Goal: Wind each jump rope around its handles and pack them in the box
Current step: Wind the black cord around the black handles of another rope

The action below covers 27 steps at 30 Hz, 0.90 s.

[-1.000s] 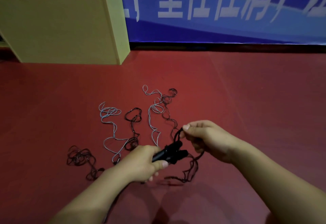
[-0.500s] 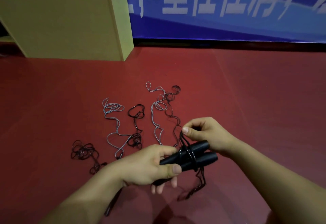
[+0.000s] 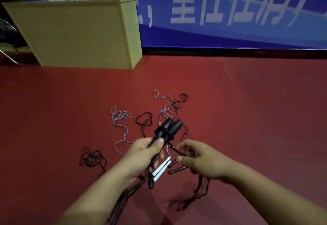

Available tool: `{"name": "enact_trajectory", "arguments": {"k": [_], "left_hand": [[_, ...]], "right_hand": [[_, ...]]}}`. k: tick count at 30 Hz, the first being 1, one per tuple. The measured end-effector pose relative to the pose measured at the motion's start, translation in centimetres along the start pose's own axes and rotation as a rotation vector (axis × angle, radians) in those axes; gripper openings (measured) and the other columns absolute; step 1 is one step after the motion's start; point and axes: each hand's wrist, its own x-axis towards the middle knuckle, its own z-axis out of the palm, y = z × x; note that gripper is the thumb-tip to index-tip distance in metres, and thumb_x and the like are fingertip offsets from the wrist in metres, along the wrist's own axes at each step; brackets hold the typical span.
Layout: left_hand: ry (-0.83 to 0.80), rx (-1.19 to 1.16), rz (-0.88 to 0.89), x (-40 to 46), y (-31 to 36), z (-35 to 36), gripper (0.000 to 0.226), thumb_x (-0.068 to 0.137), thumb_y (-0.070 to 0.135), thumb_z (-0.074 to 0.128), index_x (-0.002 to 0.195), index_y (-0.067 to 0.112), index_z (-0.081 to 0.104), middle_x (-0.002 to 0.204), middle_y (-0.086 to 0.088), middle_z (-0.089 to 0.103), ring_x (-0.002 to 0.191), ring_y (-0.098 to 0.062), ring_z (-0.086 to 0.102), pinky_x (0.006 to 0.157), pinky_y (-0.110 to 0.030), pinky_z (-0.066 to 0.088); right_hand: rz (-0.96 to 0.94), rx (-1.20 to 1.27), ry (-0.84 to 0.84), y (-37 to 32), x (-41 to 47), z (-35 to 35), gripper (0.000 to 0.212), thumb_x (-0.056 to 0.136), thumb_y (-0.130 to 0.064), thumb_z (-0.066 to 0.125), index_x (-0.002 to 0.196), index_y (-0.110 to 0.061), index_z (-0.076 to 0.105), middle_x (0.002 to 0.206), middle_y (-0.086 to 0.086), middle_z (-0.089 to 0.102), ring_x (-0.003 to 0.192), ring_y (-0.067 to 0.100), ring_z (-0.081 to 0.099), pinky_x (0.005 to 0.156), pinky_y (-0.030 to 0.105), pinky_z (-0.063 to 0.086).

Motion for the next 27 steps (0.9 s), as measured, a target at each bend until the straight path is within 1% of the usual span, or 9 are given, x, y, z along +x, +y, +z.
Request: {"name": "enact_trajectory", "arguments": {"k": [4, 6, 9, 12, 15, 18, 20, 23, 27], "left_hand": [[0.078, -0.066, -0.033, 0.8, -0.5, -0.2, 0.033, 0.1, 0.032, 0.05, 0.076, 0.011, 0.058, 0.07, -0.008, 0.057, 0.044, -0.013, 0.047, 0.043, -0.023, 0.034], [0.127, -0.144, -0.051, 1.1, -0.4, -0.2, 0.03, 0.1, 0.031, 0.05, 0.08, 0.011, 0.057, 0.068, -0.006, 0.057, 0.044, -0.012, 0.047, 0.043, -0.022, 0.034], [0.22, -0.198, -0.052, 1.5, -0.3, -0.6, 0.03, 0.101, 0.031, 0.05, 0.08, 0.011, 0.057, 0.064, -0.004, 0.056, 0.045, -0.012, 0.047, 0.043, -0.022, 0.035], [0.339, -0.135, -0.059, 2.2, -0.8, -1.6, 0.031, 0.101, 0.028, 0.051, 0.078, 0.008, 0.057, 0.058, -0.001, 0.055, 0.042, -0.01, 0.046, 0.04, -0.021, 0.036], [0.391, 0.067, -0.052, 2.6, -1.7, -2.5, 0.028, 0.101, 0.026, 0.053, 0.078, 0.01, 0.059, 0.055, 0.003, 0.057, 0.041, -0.011, 0.047, 0.041, -0.022, 0.037], [0.352, 0.267, -0.044, 3.1, -3.1, -2.9, 0.018, 0.099, 0.025, 0.055, 0.085, 0.015, 0.061, 0.064, 0.001, 0.062, 0.044, -0.013, 0.051, 0.045, -0.021, 0.041], [0.305, 0.433, -0.042, 3.5, -4.1, -3.1, 0.017, 0.096, 0.028, 0.059, 0.084, 0.018, 0.061, 0.066, 0.002, 0.066, 0.047, -0.014, 0.055, 0.054, -0.027, 0.047], [0.173, 0.653, -0.05, 3.9, -4.9, -3.0, 0.02, 0.093, 0.035, 0.062, 0.085, 0.017, 0.061, 0.072, -0.004, 0.069, 0.057, -0.021, 0.06, 0.065, -0.038, 0.053], [-0.036, 0.876, -0.035, 3.5, -5.0, -1.6, 0.024, 0.092, 0.04, 0.062, 0.09, 0.016, 0.06, 0.068, 0.003, 0.057, 0.062, -0.016, 0.053, 0.058, -0.03, 0.04]], "right_hand": [[0.049, 0.124, -0.034, -0.3, 0.2, 0.5, 0.021, 0.095, -0.022, 0.062, 0.116, -0.021, 0.058, 0.068, -0.005, 0.049, 0.049, 0.0, 0.046, 0.051, 0.016, 0.039], [0.075, 0.168, -0.014, -0.3, 0.4, 0.7, 0.014, 0.095, -0.02, 0.061, 0.109, -0.017, 0.061, 0.065, -0.008, 0.052, 0.047, 0.001, 0.045, 0.048, 0.018, 0.037], [0.145, 0.163, 0.021, 0.1, 0.6, 0.6, 0.008, 0.095, -0.022, 0.059, 0.096, -0.013, 0.06, 0.068, -0.003, 0.059, 0.049, 0.007, 0.049, 0.047, 0.022, 0.036], [0.2, 0.11, 0.026, 0.3, 0.5, 0.2, 0.012, 0.095, -0.022, 0.059, 0.087, -0.013, 0.06, 0.061, -0.003, 0.056, 0.054, 0.015, 0.049, 0.049, 0.025, 0.043], [0.185, 0.051, 0.004, 0.3, 0.2, -0.1, 0.014, 0.093, -0.025, 0.062, 0.087, -0.013, 0.063, 0.064, -0.004, 0.053, 0.059, 0.015, 0.047, 0.057, 0.029, 0.043], [0.128, 0.03, -0.036, 0.0, 0.0, -0.1, 0.013, 0.091, -0.028, 0.065, 0.089, -0.015, 0.065, 0.058, -0.014, 0.053, 0.059, 0.011, 0.044, 0.062, 0.03, 0.041], [0.087, 0.051, -0.068, -0.5, -0.2, 0.1, 0.011, 0.091, -0.026, 0.066, 0.089, -0.016, 0.064, 0.054, -0.016, 0.054, 0.054, 0.007, 0.045, 0.058, 0.026, 0.041], [0.022, 0.008, -0.017, -1.0, -0.3, -0.1, 0.013, 0.091, -0.024, 0.066, 0.089, -0.012, 0.065, 0.055, -0.014, 0.053, 0.05, 0.002, 0.043, 0.05, 0.016, 0.035], [-0.013, -0.04, 0.115, -0.4, 0.3, -0.8, 0.014, 0.092, -0.023, 0.064, 0.085, -0.011, 0.068, 0.062, -0.01, 0.053, 0.055, 0.004, 0.044, 0.055, 0.022, 0.036]]}}
